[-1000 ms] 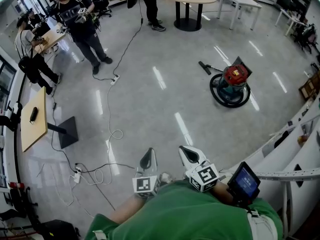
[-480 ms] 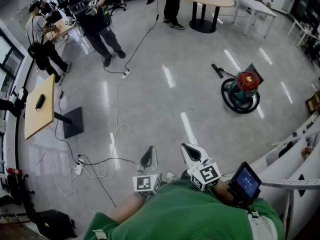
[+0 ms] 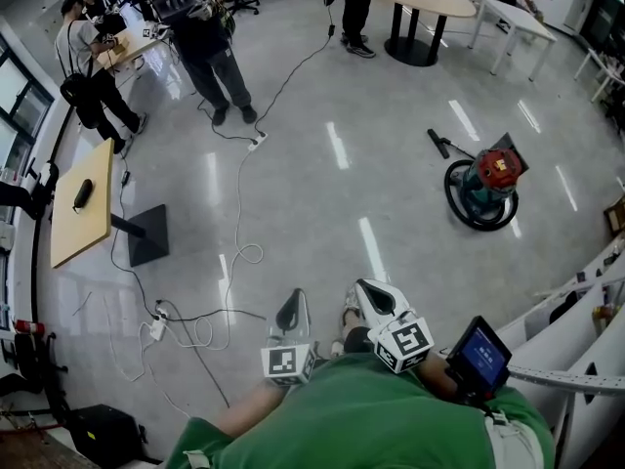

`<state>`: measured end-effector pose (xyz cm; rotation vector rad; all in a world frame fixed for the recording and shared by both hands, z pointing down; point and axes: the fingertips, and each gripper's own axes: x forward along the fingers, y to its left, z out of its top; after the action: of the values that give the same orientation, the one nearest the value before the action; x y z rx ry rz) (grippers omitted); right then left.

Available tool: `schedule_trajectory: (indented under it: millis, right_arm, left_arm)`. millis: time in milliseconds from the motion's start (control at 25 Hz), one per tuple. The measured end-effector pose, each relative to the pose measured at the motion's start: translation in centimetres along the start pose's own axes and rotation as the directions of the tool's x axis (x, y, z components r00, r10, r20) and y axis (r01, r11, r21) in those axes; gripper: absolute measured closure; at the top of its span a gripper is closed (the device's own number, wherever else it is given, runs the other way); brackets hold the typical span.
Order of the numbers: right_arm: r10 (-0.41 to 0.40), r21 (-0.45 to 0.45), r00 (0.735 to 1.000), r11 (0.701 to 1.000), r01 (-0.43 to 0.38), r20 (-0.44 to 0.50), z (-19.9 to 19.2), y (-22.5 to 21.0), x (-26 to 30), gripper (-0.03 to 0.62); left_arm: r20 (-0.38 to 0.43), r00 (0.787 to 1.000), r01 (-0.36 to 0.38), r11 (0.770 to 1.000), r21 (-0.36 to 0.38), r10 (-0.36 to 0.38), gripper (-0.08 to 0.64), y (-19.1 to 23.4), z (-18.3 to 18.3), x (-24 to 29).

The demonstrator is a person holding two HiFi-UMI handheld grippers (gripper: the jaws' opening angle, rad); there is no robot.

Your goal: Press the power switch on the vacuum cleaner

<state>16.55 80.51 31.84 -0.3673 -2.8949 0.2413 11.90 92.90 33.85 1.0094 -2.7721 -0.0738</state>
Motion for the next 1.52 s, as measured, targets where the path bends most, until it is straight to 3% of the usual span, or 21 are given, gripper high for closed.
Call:
schedule_trajectory:
  millis: [240,440,760,1000,1200,1360,1440,1520]
  right_arm:
    - [0.009,0.013,1.000,1.000,-0.009,0.004,1.6,-2.1,4.2,0.591]
    - [0.002,0.021,1.000,1.000,-0.003,0.013,3.8,-7.2,8.6,0.591]
    - [-0.086,0.057,0.996,0.995,0.084,0.038,6.5,-15.4,12.1,0.591]
    - [-0.179,0.089,0.983,0.981,0.174,0.047,7.8,-19.1,13.7,0.591]
    - [-0.294,0.113,0.954,0.952,0.286,0.063,8.6,-21.3,15.2,0.591]
    - [-0.395,0.137,0.916,0.914,0.382,0.076,10.0,-22.6,17.0,0.591]
    - [-0.451,0.156,0.888,0.887,0.435,0.090,10.7,-23.0,17.7,0.591]
    - [-0.525,0.175,0.845,0.846,0.504,0.103,11.0,-23.7,18.0,0.591]
  left_arm:
    - [0.002,1.000,-0.010,1.000,0.015,0.010,0.552,2.2,1.4,4.1]
    - [0.008,1.000,-0.008,1.000,0.028,0.008,0.552,3.1,3.2,11.4]
    - [0.008,0.994,0.104,0.991,0.080,-0.105,0.552,0.8,5.4,21.9]
    - [0.004,0.980,0.197,0.975,0.107,-0.198,0.552,0.0,7.3,27.3]
    - [-0.016,0.951,0.308,0.945,0.111,-0.308,0.552,0.1,7.6,31.7]
    - [-0.033,0.919,0.395,0.912,0.106,-0.394,0.552,0.6,9.3,35.3]
    - [-0.048,0.891,0.453,0.884,0.112,-0.451,0.552,0.6,10.1,36.9]
    - [-0.068,0.851,0.524,0.843,0.116,-0.520,0.552,0.3,10.5,38.6]
